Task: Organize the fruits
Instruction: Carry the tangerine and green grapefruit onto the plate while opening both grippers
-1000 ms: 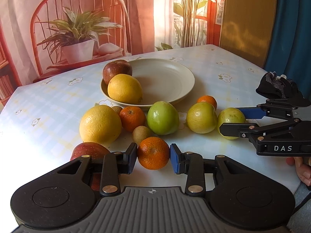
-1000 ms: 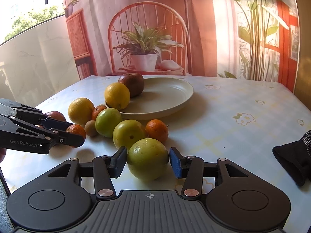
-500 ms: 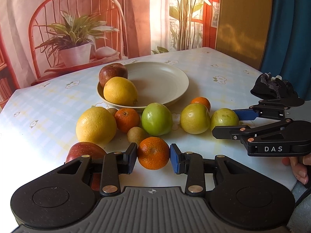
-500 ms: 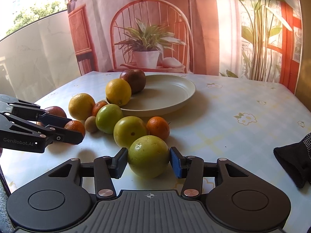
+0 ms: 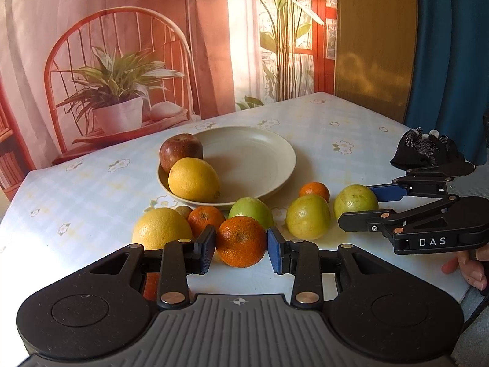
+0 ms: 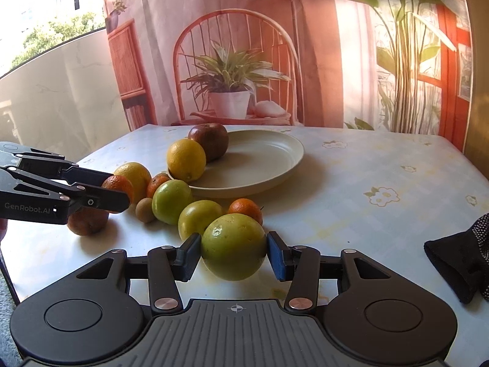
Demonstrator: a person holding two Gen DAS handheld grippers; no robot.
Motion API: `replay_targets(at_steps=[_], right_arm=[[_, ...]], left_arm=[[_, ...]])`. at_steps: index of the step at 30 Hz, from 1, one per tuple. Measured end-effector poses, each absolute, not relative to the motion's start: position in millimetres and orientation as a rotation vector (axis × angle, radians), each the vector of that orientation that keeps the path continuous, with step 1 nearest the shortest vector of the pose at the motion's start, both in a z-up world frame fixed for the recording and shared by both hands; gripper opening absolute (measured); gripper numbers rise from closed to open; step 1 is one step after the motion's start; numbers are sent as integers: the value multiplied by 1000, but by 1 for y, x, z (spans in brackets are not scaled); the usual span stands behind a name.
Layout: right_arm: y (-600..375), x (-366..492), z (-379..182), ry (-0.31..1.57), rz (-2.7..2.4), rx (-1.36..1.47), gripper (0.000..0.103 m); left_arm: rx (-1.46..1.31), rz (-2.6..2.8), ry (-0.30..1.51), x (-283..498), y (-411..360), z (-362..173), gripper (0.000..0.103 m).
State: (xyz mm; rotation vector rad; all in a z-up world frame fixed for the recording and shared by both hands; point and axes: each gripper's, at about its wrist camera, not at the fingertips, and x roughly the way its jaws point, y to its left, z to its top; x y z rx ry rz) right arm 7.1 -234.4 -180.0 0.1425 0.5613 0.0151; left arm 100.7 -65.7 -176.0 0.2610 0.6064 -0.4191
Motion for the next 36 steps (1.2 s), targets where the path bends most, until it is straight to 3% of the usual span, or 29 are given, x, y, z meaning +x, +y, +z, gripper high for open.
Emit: replay_targets(at_steps=[8,22,36], right_arm=[[-249,12,-156,520,28,140,43],[-257,93,-128,531,113,49,43],[-234,168,-159,673,232,19,43]], left_arm=[[287,-448,523,111,-71,-151,38],[199,-449,556,190,-63,-128,38],[149,-490,707,317,-67,-163,38]])
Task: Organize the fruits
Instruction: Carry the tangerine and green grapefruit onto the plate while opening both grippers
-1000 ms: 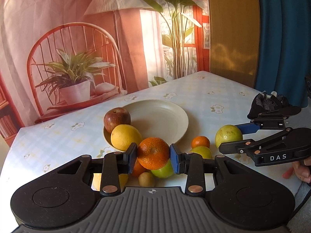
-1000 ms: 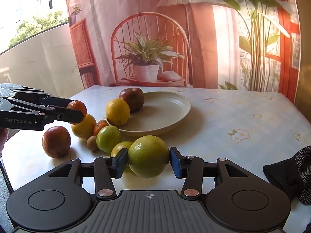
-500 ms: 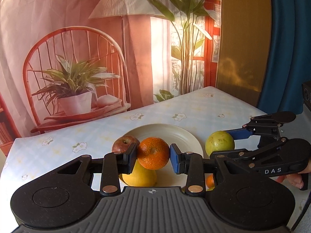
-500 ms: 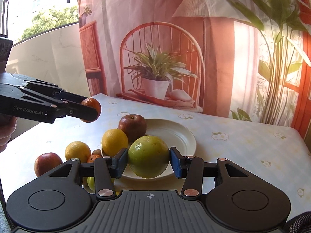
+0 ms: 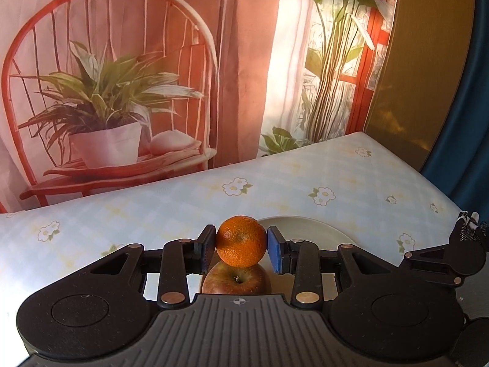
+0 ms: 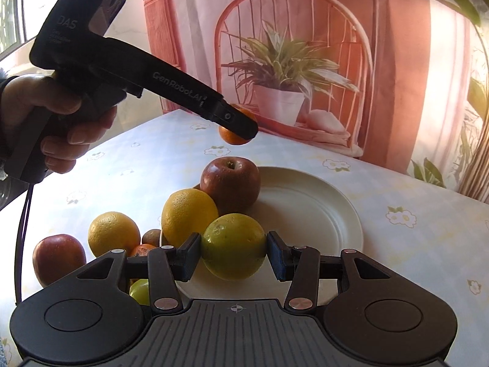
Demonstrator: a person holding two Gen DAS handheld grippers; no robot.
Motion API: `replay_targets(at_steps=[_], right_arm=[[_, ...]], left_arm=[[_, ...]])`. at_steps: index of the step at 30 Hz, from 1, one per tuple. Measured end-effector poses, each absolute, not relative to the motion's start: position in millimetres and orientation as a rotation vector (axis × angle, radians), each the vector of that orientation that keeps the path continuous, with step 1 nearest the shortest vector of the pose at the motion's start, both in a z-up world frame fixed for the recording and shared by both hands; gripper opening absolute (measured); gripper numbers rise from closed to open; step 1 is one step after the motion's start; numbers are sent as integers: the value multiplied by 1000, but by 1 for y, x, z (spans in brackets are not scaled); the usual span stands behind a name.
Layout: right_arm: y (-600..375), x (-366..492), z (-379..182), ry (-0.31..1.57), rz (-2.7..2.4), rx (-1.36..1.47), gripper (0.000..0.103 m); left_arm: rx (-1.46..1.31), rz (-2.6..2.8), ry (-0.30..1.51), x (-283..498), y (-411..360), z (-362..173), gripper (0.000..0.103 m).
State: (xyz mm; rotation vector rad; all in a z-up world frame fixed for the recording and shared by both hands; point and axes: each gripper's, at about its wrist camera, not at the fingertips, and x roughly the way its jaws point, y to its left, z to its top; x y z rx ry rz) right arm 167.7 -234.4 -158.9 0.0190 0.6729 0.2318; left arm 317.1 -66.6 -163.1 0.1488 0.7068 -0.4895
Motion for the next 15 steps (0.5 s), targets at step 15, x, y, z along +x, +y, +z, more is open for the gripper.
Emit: replay_targets(at_steps=[15], right_arm=[[-232,184,-178,737,276,13,43]], left_arm=[[144,-551,804,358,-79,-196,39]])
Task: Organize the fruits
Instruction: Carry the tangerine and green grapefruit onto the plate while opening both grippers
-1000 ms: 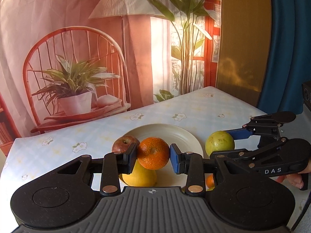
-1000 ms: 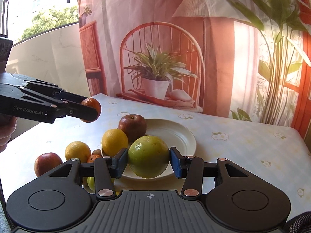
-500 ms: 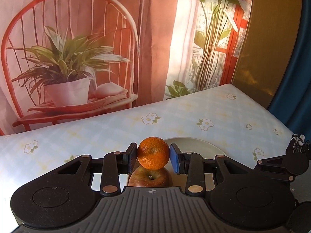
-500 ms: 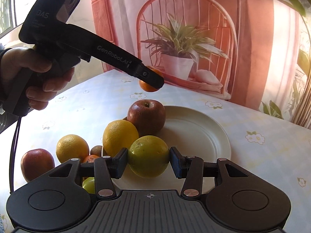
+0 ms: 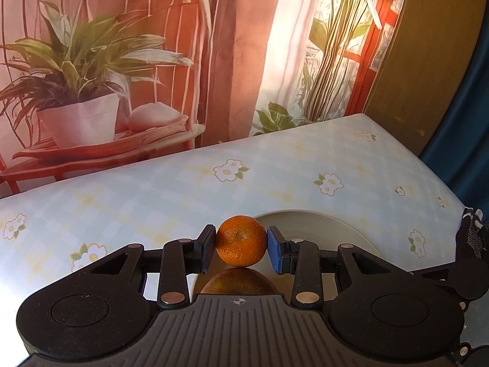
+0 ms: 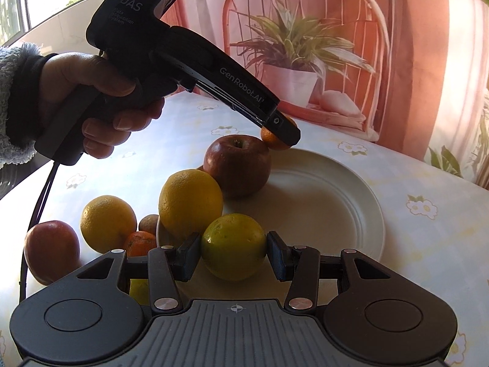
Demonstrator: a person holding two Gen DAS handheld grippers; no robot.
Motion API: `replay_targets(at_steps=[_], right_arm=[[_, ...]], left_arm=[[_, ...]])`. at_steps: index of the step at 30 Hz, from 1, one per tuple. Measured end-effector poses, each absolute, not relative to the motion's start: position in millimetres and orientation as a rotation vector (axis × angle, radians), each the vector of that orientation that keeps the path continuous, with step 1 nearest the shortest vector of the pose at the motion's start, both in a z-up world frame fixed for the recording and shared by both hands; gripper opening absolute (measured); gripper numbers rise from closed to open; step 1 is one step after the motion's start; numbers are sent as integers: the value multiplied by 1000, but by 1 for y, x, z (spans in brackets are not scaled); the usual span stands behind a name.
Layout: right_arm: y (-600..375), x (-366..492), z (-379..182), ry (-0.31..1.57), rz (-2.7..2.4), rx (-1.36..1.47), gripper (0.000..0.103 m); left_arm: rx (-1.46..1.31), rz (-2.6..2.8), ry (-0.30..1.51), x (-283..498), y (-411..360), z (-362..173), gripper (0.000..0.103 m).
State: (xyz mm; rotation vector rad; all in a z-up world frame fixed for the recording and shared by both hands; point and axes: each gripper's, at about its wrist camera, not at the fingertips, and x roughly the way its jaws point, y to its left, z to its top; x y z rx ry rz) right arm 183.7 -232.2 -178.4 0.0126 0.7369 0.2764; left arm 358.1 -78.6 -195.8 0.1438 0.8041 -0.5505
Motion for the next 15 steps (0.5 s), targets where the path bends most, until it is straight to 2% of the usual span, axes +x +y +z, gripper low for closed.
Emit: replay_targets(at_steps=[15], right_arm=[[-230,187,-182,750,273,9,44]], left_arm=[[204,-537,837,364,-81,-202,41]])
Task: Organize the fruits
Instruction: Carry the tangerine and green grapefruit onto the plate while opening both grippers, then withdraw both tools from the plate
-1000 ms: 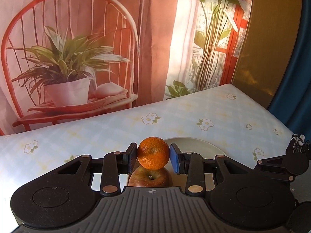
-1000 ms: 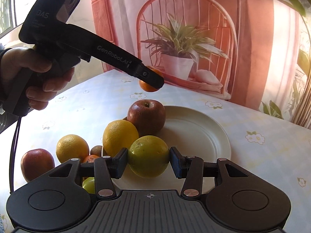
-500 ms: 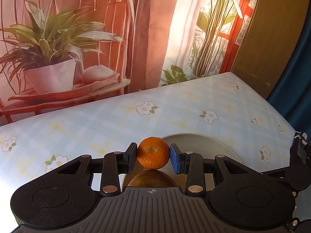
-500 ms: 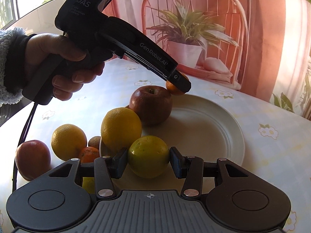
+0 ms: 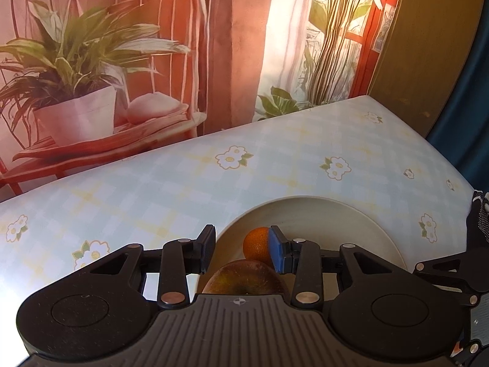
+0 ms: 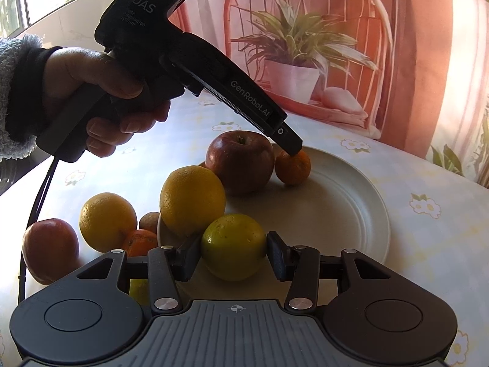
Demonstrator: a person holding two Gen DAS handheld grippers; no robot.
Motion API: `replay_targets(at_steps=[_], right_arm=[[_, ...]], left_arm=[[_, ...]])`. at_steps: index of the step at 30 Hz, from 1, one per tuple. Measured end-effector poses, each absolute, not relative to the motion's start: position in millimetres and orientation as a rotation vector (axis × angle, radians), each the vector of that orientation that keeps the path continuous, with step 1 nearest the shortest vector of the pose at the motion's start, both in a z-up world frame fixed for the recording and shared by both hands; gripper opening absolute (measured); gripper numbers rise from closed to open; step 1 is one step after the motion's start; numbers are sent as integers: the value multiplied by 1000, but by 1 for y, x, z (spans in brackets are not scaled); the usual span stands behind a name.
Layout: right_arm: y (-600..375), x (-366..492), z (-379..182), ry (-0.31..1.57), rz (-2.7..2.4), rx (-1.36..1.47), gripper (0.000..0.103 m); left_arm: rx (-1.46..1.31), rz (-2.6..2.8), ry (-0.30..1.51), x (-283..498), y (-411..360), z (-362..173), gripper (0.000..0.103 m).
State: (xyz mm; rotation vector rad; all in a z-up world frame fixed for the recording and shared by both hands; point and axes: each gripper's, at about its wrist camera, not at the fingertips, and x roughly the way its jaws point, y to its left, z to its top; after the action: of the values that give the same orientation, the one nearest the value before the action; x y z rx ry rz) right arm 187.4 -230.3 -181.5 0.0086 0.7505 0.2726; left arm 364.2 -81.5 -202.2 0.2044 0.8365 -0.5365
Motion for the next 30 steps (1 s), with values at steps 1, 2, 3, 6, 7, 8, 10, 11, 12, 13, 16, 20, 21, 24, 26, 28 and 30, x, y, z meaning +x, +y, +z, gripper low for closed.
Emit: replay_targets(at_steps=[1,2,3,6,7,8,10,11,12,13,16,20,21,24,26,28,30], right_arm=[[-230,188,-182,752,270,10,44],[-230,187,-182,751,266,14,44],[-230,186,-181,742,260,19,44],[-231,180,-177,711,233,37,51],[-232,179,-176,701,225,41,52],[-232,175,-174,685,216,46,52],[-234,167,-170,658,193,54,52],[-236,162,-169,642,177,58,52],[-238,157,-167,624,160,63,52],[-240,151,-166,605,141,70,52],[-249,131,-163,547,70,107,52],[-257,103,-162,484,-20,162,52],[-258,97,-163,474,-37,172,52],[-260,82,-166,452,-79,201,52],[-261,73,-168,442,-100,219,52],[-260,65,-171,439,-120,223,53],[-258,60,-174,440,-136,220,53]], left_arm=[[206,-533,830,363,-80,-201,41],[203,-529,823,361,-79,-199,41],[198,-525,814,359,-77,-197,41],[175,-506,780,352,-72,-189,41],[169,-500,766,348,-70,-185,41],[171,-495,753,345,-68,-183,41],[184,-473,720,334,-66,-178,41],[190,-462,705,327,-65,-175,41],[194,-455,694,320,-63,-172,41],[197,-445,683,314,-61,-170,41],[195,-412,655,293,-52,-164,41],[173,-376,618,267,-38,-158,41],[166,-365,608,259,-33,-155,41],[160,-338,591,241,-25,-152,41],[161,-323,585,230,-21,-152,41],[152,-308,582,218,-15,-152,41],[137,-301,590,207,-10,-153,41]])
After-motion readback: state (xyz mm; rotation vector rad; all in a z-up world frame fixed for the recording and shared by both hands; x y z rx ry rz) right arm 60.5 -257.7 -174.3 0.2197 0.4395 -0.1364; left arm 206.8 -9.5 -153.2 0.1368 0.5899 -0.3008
